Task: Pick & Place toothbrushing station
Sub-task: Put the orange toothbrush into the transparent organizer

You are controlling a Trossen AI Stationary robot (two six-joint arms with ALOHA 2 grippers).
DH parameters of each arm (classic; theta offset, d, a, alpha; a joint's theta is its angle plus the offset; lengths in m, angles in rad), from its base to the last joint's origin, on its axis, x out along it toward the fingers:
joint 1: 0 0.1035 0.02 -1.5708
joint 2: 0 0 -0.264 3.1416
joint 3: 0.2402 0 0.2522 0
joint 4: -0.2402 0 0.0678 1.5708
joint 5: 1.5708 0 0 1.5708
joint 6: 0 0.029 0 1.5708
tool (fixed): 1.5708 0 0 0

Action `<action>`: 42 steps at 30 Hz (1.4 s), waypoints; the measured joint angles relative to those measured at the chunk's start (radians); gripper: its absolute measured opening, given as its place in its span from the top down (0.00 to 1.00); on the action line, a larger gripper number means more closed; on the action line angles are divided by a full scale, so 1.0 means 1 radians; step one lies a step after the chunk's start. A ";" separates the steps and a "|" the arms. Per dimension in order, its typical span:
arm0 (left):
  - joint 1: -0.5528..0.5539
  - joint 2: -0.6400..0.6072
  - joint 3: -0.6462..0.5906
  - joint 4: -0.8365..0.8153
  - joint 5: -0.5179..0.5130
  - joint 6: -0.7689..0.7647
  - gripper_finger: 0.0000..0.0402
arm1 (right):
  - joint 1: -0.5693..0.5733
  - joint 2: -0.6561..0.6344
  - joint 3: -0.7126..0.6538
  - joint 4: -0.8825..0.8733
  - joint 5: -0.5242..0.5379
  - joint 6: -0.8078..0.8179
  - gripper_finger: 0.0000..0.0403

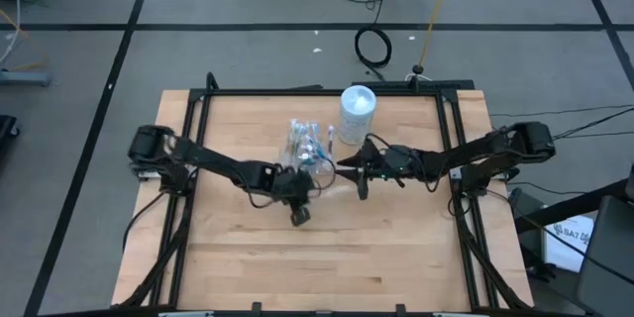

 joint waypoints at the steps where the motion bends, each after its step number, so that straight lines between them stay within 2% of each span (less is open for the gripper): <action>1: -0.002 -0.029 0.000 -0.021 -0.032 0.007 0.95 | 0.011 -0.014 0.000 -0.001 0.000 -0.023 0.68; 4: -0.011 -0.121 0.000 -0.043 -0.104 0.048 0.98 | 0.047 -0.060 0.000 -0.024 0.001 -0.125 0.68; 8: -0.019 -0.265 0.001 -0.060 -0.207 0.098 0.96 | 0.099 -0.113 0.001 -0.036 0.004 -0.248 0.66; 15: -0.018 -0.429 0.002 -0.032 -0.350 0.268 0.97 | 0.148 -0.121 0.001 -0.008 0.015 -0.264 0.57; 17: -0.018 -0.443 0.002 -0.017 -0.368 0.319 0.95 | 0.147 -0.091 0.001 0.070 0.066 -0.279 0.53; 20: -0.012 -0.442 0.002 0.017 -0.341 0.386 0.97 | 0.144 -0.020 0.001 0.262 0.153 -0.312 0.47; 23: -0.003 -0.424 0.002 0.036 -0.281 0.401 0.98 | 0.134 0.079 0.002 0.498 0.158 -0.341 0.43; 27: -0.001 -0.411 0.002 0.057 -0.283 0.422 0.95 | 0.107 0.184 0.007 0.681 0.159 -0.334 0.41; 32: 0.001 -0.400 0.003 0.098 -0.213 0.454 0.98 | 0.072 0.259 0.078 0.726 0.081 -0.291 0.41; 38: 0.002 -0.398 0.002 0.092 -0.212 0.444 0.95 | 0.052 0.286 0.158 0.725 0.006 -0.321 0.43; 42: 0.001 -0.398 0.002 0.088 -0.219 0.459 0.95 | 0.050 0.285 0.161 0.724 0.002 -0.323 0.48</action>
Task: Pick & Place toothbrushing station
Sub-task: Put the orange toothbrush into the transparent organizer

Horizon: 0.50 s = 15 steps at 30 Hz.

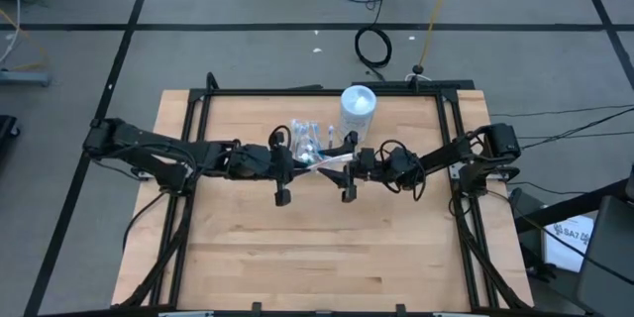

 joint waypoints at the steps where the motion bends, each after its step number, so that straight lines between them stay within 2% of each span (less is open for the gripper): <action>1: 0.000 0.000 0.000 -0.001 0.000 0.009 0.96 | 0.000 0.000 -0.001 -0.001 0.000 0.007 0.51; 6: 0.000 0.000 0.000 0.000 -0.017 0.016 0.98 | 0.000 0.000 -0.001 0.003 -0.001 0.022 0.63; 11: 0.000 0.000 0.000 -0.002 -0.026 0.016 0.94 | 0.000 0.000 -0.001 0.022 -0.001 0.019 0.75; 15: 0.000 0.000 0.000 -0.002 -0.026 0.017 0.94 | 0.000 0.000 -0.001 0.014 -0.001 0.019 0.85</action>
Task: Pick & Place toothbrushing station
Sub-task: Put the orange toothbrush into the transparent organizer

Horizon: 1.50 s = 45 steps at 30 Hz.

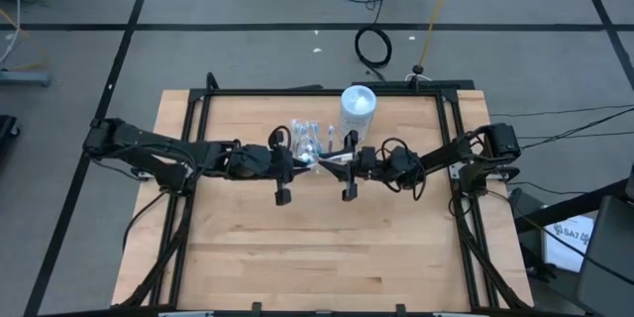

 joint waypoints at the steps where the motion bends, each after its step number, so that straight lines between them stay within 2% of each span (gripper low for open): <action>1: 0.000 0.000 0.000 -0.001 0.000 0.006 0.94 | 0.000 0.000 0.000 -0.008 0.000 0.000 0.87; 5: 0.000 0.000 0.000 -0.001 0.003 0.019 0.96 | 0.001 0.000 0.000 -0.013 -0.005 0.005 0.96; 11: 0.000 0.000 0.000 -0.003 -0.002 0.016 0.88 | 0.001 0.000 0.000 -0.027 -0.006 0.024 0.93; 13: 0.000 0.001 0.000 -0.002 -0.004 0.014 0.85 | 0.000 0.000 0.000 -0.044 -0.035 0.027 0.92; 17: 0.000 0.004 0.000 -0.006 -0.003 0.022 0.79 | 0.000 0.000 0.000 -0.072 -0.050 0.025 0.97; 24: 0.000 0.004 0.000 -0.036 -0.004 0.018 0.70 | 0.000 -0.008 -0.001 -0.112 -0.029 0.032 0.95; 27: 0.000 0.004 0.000 -0.059 -0.004 0.009 0.65 | 0.000 -0.053 -0.001 -0.218 0.007 0.021 0.97; 31: 0.001 0.004 0.000 -0.095 -0.023 -0.017 0.60 | 0.000 -0.170 -0.001 -0.473 0.089 0.022 0.97; 35: 0.001 0.004 0.000 -0.127 -0.127 -0.006 0.59 | 0.000 -0.320 -0.001 -0.748 0.150 0.076 0.96; 39: 0.007 0.004 0.000 -0.137 -0.232 0.036 0.59 | -0.001 -0.454 0.000 -0.914 0.192 0.100 0.96; 42: 0.026 0.004 0.000 -0.132 -0.231 0.060 0.59 | -0.012 -0.512 0.047 -1.046 0.206 0.101 0.96; 45: 0.056 0.004 0.000 -0.129 -0.228 0.066 0.59 | -0.036 -0.512 0.142 -1.244 0.213 0.102 0.96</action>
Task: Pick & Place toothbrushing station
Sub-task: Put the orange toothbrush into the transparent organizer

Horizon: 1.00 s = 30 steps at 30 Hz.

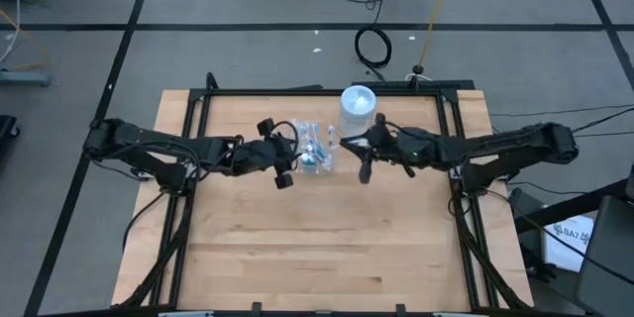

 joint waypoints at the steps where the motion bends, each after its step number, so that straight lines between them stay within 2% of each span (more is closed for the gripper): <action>1: 0.011 0.000 0.000 -0.001 0.000 -0.001 0.59 | -0.009 0.014 0.033 -0.060 0.000 0.000 0.96; 4: 0.043 0.000 0.000 -0.001 0.000 -0.026 0.59 | -0.038 0.076 0.115 -0.207 -0.001 0.002 0.96; 7: 0.066 0.000 0.000 -0.005 0.001 -0.042 0.59 | -0.067 0.141 0.156 -0.272 -0.003 0.014 0.96; 9: 0.076 0.000 0.000 -0.004 0.014 -0.039 0.59 | -0.088 0.179 0.158 -0.273 -0.010 0.027 0.96; 14: 0.089 0.000 0.000 -0.013 0.099 -0.034 0.59 | -0.131 0.249 0.156 -0.254 -0.135 0.075 0.96; 20: 0.090 0.000 0.000 -0.031 0.114 -0.013 0.59 | -0.160 0.301 0.155 -0.269 -0.142 0.119 0.96; 23: 0.090 0.000 0.000 -0.038 0.114 -0.015 0.59 | -0.162 0.325 0.157 -0.250 -0.177 0.128 0.96; 30: 0.090 0.000 0.000 -0.040 0.115 -0.018 0.59 | -0.162 0.325 0.126 -0.250 -0.186 0.152 0.94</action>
